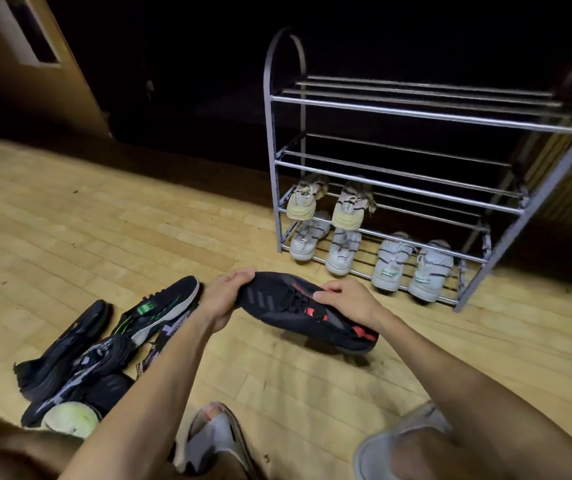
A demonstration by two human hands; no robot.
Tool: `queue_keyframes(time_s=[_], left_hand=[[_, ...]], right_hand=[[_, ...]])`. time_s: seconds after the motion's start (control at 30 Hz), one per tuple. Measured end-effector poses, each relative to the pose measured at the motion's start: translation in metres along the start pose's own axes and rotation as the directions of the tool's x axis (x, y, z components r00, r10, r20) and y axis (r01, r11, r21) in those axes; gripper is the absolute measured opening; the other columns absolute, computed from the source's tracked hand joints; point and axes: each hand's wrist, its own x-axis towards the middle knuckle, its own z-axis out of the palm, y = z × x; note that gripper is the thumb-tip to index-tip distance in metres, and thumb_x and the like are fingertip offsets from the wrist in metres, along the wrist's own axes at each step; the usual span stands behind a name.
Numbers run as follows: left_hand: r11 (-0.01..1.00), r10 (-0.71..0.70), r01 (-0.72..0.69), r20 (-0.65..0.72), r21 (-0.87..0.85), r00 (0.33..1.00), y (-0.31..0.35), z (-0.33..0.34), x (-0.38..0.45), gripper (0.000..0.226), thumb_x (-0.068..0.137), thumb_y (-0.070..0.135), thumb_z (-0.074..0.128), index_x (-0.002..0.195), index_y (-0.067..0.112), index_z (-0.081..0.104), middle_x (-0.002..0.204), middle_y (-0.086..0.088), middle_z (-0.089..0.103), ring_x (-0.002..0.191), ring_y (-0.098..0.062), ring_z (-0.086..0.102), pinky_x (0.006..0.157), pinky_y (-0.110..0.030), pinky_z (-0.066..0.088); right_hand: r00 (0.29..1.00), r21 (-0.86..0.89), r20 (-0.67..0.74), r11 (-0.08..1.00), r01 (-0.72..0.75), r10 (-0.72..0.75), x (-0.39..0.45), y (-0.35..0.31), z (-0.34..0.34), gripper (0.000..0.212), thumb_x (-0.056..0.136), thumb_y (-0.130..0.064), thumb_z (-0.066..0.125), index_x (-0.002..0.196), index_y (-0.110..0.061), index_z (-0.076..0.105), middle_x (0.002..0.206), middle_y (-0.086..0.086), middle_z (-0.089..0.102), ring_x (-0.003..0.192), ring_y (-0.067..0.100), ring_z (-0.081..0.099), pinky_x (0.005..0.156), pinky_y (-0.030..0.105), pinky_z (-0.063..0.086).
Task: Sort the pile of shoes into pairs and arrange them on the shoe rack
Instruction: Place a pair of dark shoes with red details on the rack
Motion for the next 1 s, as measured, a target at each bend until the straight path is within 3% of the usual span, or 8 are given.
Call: queue_keyframes(time_s=[0.13,0.23,0.37,0.53,0.67,0.9,1.0], left_hand=[[0.998,0.067,-0.067,-0.073,-0.008,0.995,0.018,0.054,0.007,0.032,0.098,0.036,0.049,0.112,0.013,0.066,0.104,-0.004,0.068,0.091,-0.017,0.061,0.078,-0.032,0.047],[0.998,0.055,-0.055,-0.005,0.008,0.998,0.015,0.094,0.0,0.036,0.101,0.044,0.036,0.124,0.023,0.055,0.116,0.001,0.061,0.096,-0.015,0.056,0.078,-0.032,0.047],[0.994,-0.065,0.05,0.167,0.098,0.984,-0.015,0.148,-0.013,0.046,0.1,0.049,0.034,0.139,0.028,0.047,0.128,0.001,0.056,0.109,-0.02,0.058,0.076,-0.032,0.05],[0.989,-0.116,0.077,0.347,0.125,0.931,-0.038,0.204,-0.029,0.043,0.101,0.054,0.024,0.121,0.041,0.059,0.126,0.01,0.063,0.111,-0.014,0.06,0.084,-0.036,0.051],[0.991,-0.113,0.078,0.352,0.112,0.929,-0.04,0.228,-0.029,0.044,0.101,0.051,0.025,0.115,0.038,0.065,0.115,0.015,0.07,0.109,-0.011,0.064,0.096,-0.042,0.049],[0.99,-0.052,0.005,0.334,0.139,0.941,-0.023,0.259,-0.002,0.037,0.098,0.05,0.032,0.105,0.043,0.067,0.097,0.032,0.068,0.097,0.002,0.065,0.072,-0.031,0.049],[0.986,-0.031,-0.027,0.34,0.163,0.94,-0.014,0.277,0.017,0.035,0.095,0.052,0.035,0.106,0.04,0.066,0.102,0.024,0.069,0.098,-0.005,0.066,0.065,-0.03,0.053]], right_hand=[[0.981,0.162,-0.174,0.985,-0.058,0.087,-0.007,0.019,-0.02,0.02,0.088,-0.039,0.068,0.082,-0.021,0.077,0.079,-0.007,0.076,0.074,0.011,0.068,0.068,0.029,0.046],[0.922,0.328,-0.33,0.941,-0.089,0.203,-0.011,0.028,-0.038,0.021,0.087,-0.035,0.071,0.08,-0.016,0.075,0.08,-0.001,0.077,0.074,0.017,0.069,0.069,0.033,0.049],[0.832,0.46,-0.431,0.878,-0.13,0.349,-0.013,0.038,-0.066,0.026,0.09,-0.039,0.067,0.087,-0.014,0.073,0.092,0.007,0.076,0.088,0.027,0.069,0.081,0.041,0.055],[0.782,0.594,-0.41,0.788,-0.16,0.468,-0.015,0.061,-0.081,0.026,0.09,-0.034,0.066,0.071,-0.017,0.064,0.082,0.01,0.075,0.086,0.035,0.071,0.086,0.051,0.056],[0.745,0.678,-0.363,0.707,-0.2,0.559,-0.008,0.076,-0.088,0.03,0.09,-0.037,0.065,0.089,-0.008,0.072,0.093,0.014,0.076,0.089,0.036,0.07,0.089,0.053,0.055],[0.693,0.783,-0.365,0.608,-0.132,0.621,0.028,0.08,-0.121,0.03,0.093,-0.035,0.062,0.097,-0.006,0.066,0.101,0.015,0.073,0.093,0.035,0.069,0.089,0.051,0.056],[0.675,0.773,-0.401,0.625,-0.113,0.619,0.045,0.084,-0.139,0.028,0.094,-0.034,0.062,0.093,-0.006,0.066,0.1,0.016,0.073,0.09,0.034,0.069,0.084,0.048,0.056]])
